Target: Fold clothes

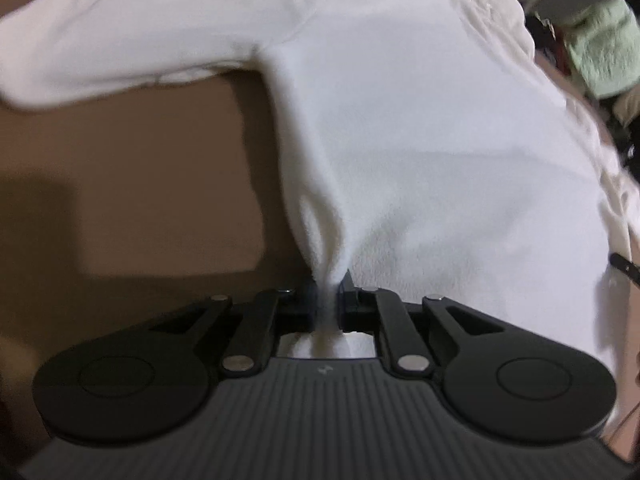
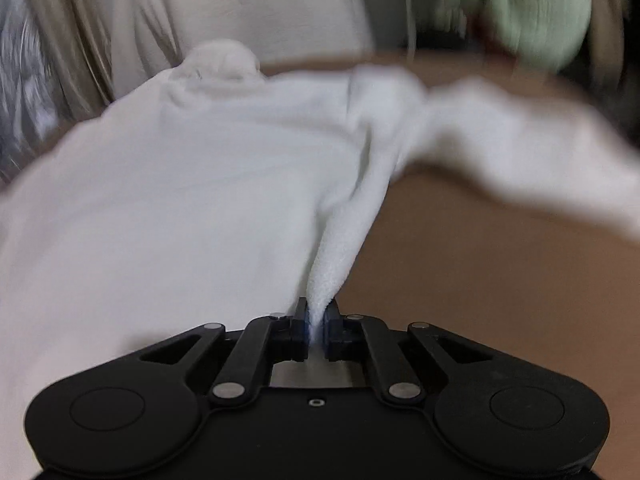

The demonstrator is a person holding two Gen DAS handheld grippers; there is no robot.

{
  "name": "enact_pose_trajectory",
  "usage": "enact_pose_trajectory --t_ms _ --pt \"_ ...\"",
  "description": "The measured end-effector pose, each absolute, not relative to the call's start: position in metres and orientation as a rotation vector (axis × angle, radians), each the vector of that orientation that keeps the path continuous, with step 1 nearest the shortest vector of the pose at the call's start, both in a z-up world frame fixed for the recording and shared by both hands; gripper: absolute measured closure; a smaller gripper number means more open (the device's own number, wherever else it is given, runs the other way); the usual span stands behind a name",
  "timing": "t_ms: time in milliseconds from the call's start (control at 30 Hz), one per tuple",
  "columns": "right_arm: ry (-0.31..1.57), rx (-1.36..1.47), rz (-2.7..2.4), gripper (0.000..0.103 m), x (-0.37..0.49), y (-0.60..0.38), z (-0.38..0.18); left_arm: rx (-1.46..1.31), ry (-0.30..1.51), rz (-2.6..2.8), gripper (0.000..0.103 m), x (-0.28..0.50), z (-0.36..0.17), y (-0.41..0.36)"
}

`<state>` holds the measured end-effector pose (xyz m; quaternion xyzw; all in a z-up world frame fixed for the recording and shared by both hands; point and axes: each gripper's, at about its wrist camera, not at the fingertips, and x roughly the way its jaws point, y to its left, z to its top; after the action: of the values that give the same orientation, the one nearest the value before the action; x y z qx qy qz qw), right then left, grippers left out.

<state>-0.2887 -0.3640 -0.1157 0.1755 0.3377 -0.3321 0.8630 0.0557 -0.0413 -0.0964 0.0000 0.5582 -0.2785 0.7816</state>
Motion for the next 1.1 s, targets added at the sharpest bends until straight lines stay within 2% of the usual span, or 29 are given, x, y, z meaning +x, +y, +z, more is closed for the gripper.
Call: enact_pose_trajectory --t_ms 100,267,300,367,433,567,633,700,800,833,867,900,933,1000,1100 --pt "0.698 0.258 -0.780 0.098 -0.299 -0.354 -0.104 0.015 1.180 -0.594 0.094 0.047 -0.087 -0.026" --pt "0.811 0.262 -0.827 0.095 -0.289 -0.358 -0.135 0.000 1.227 -0.553 0.088 0.044 -0.092 -0.010" --pt "0.824 0.253 -0.844 0.094 -0.285 -0.355 -0.136 -0.003 1.227 -0.546 0.085 0.044 -0.091 -0.007" --pt "0.856 0.229 -0.841 0.092 -0.281 -0.350 -0.127 0.009 1.226 -0.545 0.072 0.040 -0.088 -0.001" --pt "0.885 0.256 -0.822 0.064 -0.284 -0.348 -0.118 0.026 1.230 -0.582 0.051 0.032 -0.090 0.005" --pt "0.842 0.460 -0.706 0.053 -0.326 -0.342 -0.103 -0.005 1.265 -0.639 0.027 0.018 -0.098 0.006" --pt "0.805 0.580 -0.669 0.036 -0.350 -0.335 -0.105 -0.018 1.291 -0.646 0.007 0.014 -0.101 0.008" --pt "0.795 0.660 -0.657 0.033 -0.367 -0.327 -0.116 -0.009 1.309 -0.637 0.000 0.011 -0.106 0.008" --pt "0.798 0.682 -0.650 0.028 -0.380 -0.309 -0.131 0.060 1.280 -0.628 0.000 0.003 -0.104 0.000" --pt "0.797 0.646 -0.643 0.026 -0.379 -0.302 -0.132 0.088 1.266 -0.627 0.007 0.000 -0.103 -0.003" --pt "0.806 0.618 -0.622 0.024 -0.375 -0.294 -0.132 0.121 1.234 -0.623 0.025 -0.004 -0.100 -0.005" --pt "0.813 0.596 -0.574 0.030 -0.370 -0.287 -0.132 0.138 1.183 -0.619 0.075 -0.010 -0.094 -0.004" --pt "0.818 0.573 -0.526 0.059 -0.365 -0.280 -0.131 0.115 1.144 -0.629 0.096 -0.015 -0.087 0.000" --pt "0.780 0.547 -0.516 0.092 -0.366 -0.268 -0.125 0.096 1.062 -0.601 0.096 -0.026 -0.068 0.011" --pt "0.686 0.523 -0.577 0.094 -0.377 -0.254 -0.110 -0.034 1.053 -0.589 0.096 -0.032 -0.052 0.036"
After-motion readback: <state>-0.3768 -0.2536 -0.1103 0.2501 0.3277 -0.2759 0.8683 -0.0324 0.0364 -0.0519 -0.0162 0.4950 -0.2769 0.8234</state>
